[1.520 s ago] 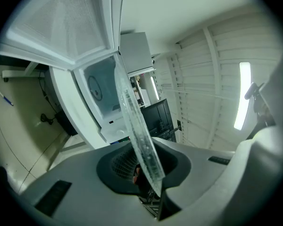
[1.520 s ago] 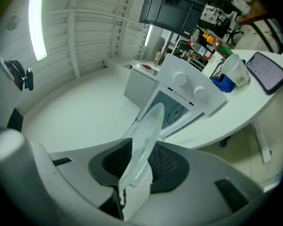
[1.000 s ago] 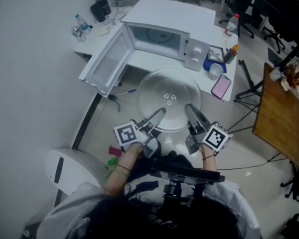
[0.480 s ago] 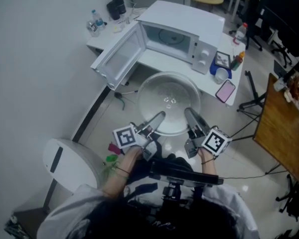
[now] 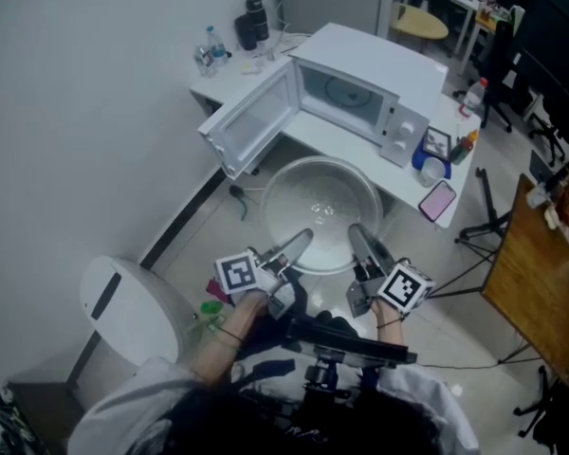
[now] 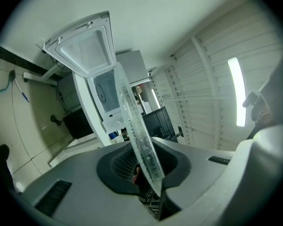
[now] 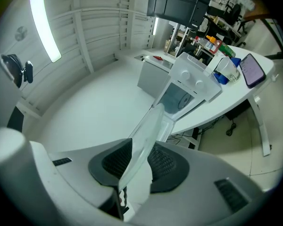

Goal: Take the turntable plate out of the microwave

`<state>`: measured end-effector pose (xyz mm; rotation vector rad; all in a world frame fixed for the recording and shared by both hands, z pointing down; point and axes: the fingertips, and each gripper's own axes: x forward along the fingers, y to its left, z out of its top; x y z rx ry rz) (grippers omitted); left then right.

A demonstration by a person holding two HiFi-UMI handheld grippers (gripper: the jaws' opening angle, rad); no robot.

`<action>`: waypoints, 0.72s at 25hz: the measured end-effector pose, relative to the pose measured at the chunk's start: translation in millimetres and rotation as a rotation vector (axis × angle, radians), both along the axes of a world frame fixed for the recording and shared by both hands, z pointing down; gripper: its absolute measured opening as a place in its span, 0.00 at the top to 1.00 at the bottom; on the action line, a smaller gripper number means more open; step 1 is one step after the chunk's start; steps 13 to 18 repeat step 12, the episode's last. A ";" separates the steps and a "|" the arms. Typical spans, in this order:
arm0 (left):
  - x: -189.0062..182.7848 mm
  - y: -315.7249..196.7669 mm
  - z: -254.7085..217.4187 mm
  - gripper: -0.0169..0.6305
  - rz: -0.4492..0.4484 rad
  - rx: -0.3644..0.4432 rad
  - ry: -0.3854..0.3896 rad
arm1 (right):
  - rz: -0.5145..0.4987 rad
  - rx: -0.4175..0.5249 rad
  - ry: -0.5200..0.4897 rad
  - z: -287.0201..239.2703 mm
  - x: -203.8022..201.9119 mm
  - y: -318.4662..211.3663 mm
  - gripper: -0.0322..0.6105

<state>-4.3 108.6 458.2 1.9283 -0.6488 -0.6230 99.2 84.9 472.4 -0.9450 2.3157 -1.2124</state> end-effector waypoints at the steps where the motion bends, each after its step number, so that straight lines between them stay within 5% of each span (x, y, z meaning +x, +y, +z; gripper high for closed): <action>1: -0.5 0.5 -0.5 0.90 -0.002 0.002 -0.001 | -0.002 -0.001 -0.002 -0.2 -0.7 0.4 0.81; 18: 12.2 0.1 1.0 0.90 0.024 0.001 -0.002 | 0.015 0.004 -0.008 0.3 11.0 2.7 0.81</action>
